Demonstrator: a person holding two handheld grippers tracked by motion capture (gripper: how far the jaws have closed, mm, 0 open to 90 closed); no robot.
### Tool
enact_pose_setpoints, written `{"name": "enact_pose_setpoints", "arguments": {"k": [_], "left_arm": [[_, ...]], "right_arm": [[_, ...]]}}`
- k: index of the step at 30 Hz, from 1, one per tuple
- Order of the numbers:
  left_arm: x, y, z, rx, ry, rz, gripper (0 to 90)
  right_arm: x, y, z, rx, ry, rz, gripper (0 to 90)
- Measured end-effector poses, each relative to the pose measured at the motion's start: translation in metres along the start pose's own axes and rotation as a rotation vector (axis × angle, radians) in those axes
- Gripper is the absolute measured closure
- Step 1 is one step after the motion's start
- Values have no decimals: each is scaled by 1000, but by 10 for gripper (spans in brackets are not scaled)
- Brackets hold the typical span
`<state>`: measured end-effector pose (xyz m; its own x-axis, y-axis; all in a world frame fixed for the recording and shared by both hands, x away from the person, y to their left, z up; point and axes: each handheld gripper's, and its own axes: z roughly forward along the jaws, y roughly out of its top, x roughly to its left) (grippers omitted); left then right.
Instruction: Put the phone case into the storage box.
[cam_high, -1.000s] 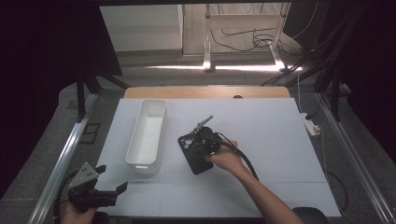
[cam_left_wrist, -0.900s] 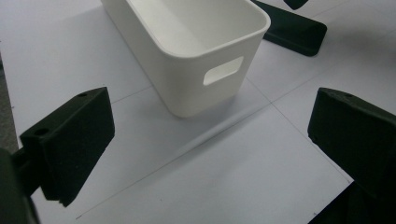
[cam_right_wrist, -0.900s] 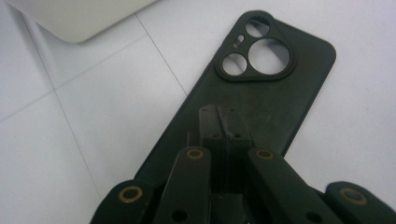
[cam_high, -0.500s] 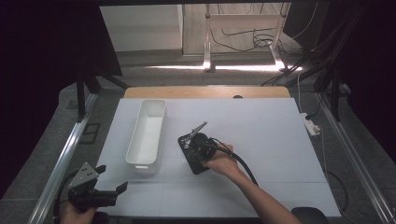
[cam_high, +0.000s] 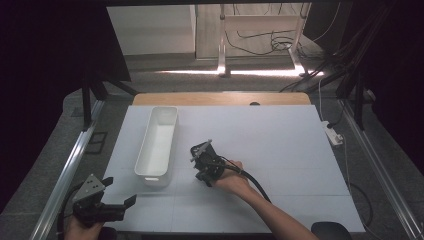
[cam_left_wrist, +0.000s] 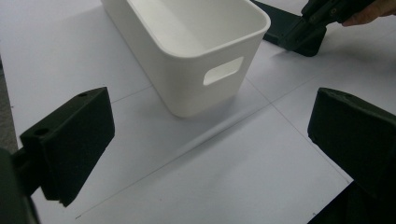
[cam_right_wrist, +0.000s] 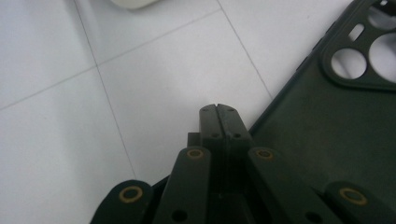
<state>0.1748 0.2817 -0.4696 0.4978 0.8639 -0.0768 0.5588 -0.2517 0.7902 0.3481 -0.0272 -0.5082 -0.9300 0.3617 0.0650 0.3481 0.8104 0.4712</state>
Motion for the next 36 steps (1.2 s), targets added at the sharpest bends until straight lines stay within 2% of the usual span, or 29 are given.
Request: {"name": "enact_pose_setpoints", "arguments": {"k": [9,19,22,25,32,36], "left_arm": [[0,0,0,-2,4,0,13],[-2,0,-1,-6,7,17,16],[-2,0,-1,-10,4,21,19],[-2,0,-2,-11,1,20,21],[1,-1,-3,-22,-20,0,27],[1,-1,-3,-24,-12,-4,26]], "right_arm": [[-4,-5,-1,5,4,13,898],[-16,-14,-8,9,-15,30,897],[-18,-17,-8,32,-46,22,897],[-23,-19,-8,25,-29,41,897],[-29,-21,-11,28,-55,56,897],[-34,-23,-13,29,-68,69,897]]}}
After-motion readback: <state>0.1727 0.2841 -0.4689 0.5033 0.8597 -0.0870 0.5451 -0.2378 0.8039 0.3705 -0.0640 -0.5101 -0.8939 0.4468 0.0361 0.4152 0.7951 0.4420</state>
